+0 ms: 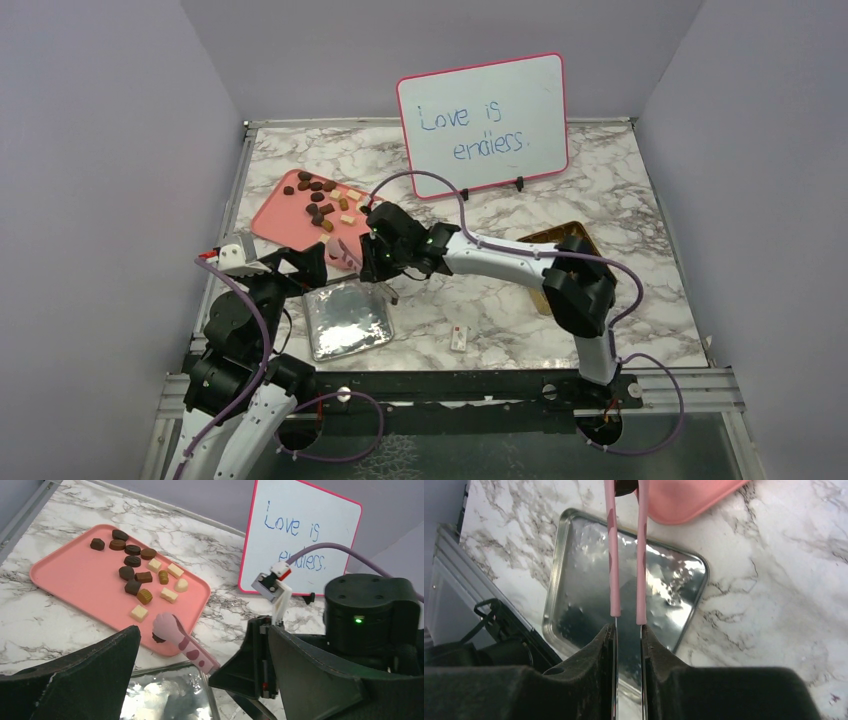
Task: Pack the chocolate
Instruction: Pick up the fake chocolate from the plate.
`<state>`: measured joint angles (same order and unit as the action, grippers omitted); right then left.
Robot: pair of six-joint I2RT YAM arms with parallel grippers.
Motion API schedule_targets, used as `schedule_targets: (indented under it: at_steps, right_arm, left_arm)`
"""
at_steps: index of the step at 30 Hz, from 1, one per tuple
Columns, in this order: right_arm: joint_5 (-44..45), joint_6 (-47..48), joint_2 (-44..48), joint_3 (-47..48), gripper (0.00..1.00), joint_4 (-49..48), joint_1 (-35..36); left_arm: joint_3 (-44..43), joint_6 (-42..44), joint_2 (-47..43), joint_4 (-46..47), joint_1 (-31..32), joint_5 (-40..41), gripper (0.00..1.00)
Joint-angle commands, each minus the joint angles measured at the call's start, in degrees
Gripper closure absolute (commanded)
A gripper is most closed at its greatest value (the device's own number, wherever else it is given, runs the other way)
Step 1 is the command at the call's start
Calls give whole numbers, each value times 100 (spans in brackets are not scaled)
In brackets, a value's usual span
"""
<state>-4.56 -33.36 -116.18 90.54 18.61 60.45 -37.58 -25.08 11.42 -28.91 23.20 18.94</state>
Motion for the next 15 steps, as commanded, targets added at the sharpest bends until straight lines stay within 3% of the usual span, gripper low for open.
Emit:
schedule_targets:
  at_steps: [1, 9, 15]
  right_arm:
    - [71, 20, 806, -683, 76, -383, 55]
    - [1068, -83, 2140, -1851, 78, 30, 55]
    - [2142, -436, 3187, -2415, 78, 874, 55]
  left_arm:
    - [-56, -23, 43, 53, -44, 10, 1]
    - [-12, -6, 139, 122, -44, -127, 1]
    - [-4, -1, 230, 131, -44, -224, 1]
